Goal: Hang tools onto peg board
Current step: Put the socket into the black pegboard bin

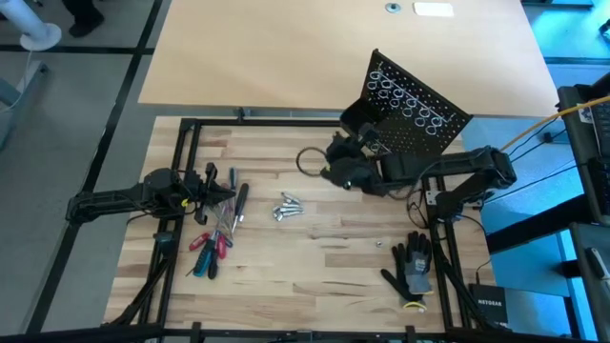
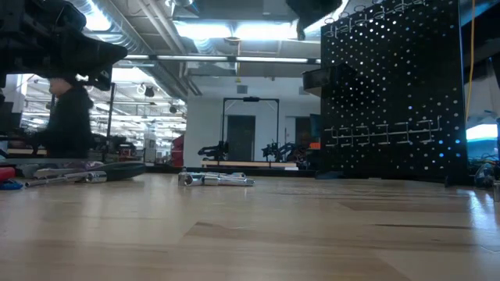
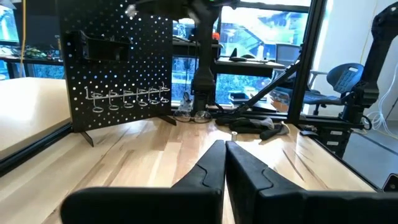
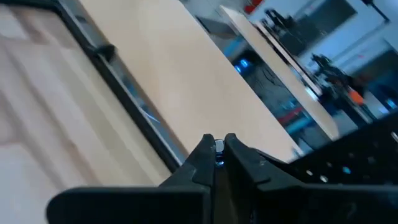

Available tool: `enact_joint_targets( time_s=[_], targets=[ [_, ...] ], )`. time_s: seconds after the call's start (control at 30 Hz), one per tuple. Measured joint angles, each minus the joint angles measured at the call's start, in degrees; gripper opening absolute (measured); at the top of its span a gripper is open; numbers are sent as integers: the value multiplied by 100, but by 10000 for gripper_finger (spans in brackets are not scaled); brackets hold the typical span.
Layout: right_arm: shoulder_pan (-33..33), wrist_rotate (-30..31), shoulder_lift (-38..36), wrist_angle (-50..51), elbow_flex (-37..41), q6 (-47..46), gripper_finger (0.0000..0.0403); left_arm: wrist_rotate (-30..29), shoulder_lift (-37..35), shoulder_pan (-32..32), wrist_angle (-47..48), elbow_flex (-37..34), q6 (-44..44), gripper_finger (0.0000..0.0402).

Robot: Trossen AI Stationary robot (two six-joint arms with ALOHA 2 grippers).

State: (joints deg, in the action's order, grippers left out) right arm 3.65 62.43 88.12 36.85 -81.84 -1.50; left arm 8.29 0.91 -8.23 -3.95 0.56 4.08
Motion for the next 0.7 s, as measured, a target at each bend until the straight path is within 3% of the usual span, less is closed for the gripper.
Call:
enact_joint_targets(
  time_s=[0.37,0.53,0.7],
  targets=[
    [-1184,-429,9,1057,0,-1012,24,0,0,0,1,0,0,1],
    [-1370,-860,9,1001,0,-1071,24,0,-2,0,2,0,0,1],
    [-1384,-848,9,978,0,-1278,39,0,0,0,4,0,0,1]
  ],
)
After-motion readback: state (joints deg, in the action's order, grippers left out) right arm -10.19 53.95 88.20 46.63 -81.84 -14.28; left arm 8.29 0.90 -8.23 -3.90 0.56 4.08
